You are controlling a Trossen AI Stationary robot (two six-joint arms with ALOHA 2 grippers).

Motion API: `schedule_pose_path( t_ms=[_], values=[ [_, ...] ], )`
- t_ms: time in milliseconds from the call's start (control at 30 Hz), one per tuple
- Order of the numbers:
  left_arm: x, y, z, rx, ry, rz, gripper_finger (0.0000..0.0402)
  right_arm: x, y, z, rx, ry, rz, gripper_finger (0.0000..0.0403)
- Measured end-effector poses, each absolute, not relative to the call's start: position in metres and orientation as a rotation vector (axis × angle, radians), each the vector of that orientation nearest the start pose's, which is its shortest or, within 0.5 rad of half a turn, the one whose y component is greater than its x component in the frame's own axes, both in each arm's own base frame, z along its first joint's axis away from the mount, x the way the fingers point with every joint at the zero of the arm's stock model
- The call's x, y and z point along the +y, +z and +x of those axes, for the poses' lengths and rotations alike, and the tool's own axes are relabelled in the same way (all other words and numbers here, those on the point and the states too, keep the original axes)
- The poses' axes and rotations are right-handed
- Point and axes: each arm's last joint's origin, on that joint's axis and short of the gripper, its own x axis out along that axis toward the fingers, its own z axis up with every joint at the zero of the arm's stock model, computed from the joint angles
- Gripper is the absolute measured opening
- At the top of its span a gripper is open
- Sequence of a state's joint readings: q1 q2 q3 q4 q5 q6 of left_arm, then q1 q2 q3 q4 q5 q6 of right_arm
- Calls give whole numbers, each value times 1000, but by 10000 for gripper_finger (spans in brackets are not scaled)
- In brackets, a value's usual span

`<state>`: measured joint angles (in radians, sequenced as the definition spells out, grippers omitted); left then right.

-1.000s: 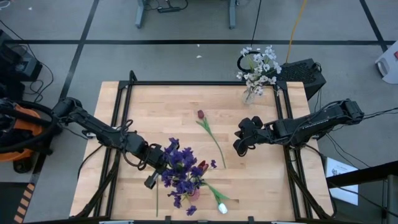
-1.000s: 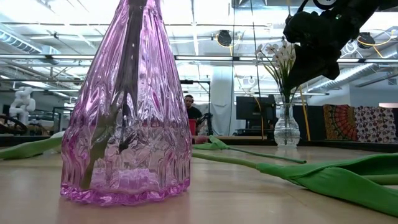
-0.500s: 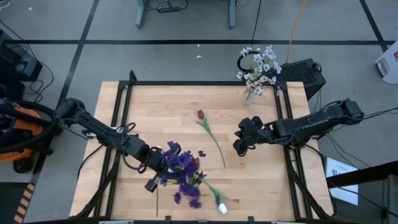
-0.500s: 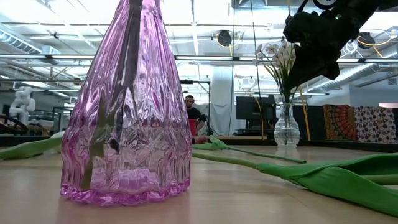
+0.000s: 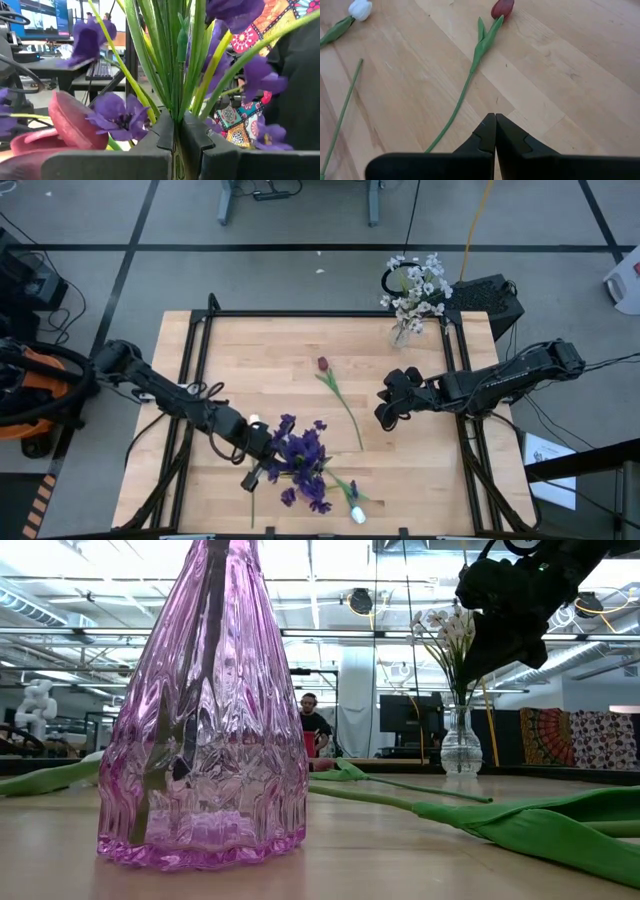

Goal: Sort flowers into vase by color
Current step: Put the violet flower into the pink vase

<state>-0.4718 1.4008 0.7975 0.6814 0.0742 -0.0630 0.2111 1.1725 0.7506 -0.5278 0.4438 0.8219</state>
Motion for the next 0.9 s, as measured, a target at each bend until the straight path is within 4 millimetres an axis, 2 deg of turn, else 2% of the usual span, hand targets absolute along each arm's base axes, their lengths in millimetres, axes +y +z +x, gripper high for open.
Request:
schedule_pose_path(
  t_ms=[233,600,900],
  values=[
    [-156,267,274,-37,-582,53,13,34,225,218,744,-560,456,0],
    [-164,236,286,67,-583,79,13,34,225,218,746,-557,457,0],
    [-162,222,281,103,-585,85,13,34,225,218,746,-558,462,0]
  ],
)
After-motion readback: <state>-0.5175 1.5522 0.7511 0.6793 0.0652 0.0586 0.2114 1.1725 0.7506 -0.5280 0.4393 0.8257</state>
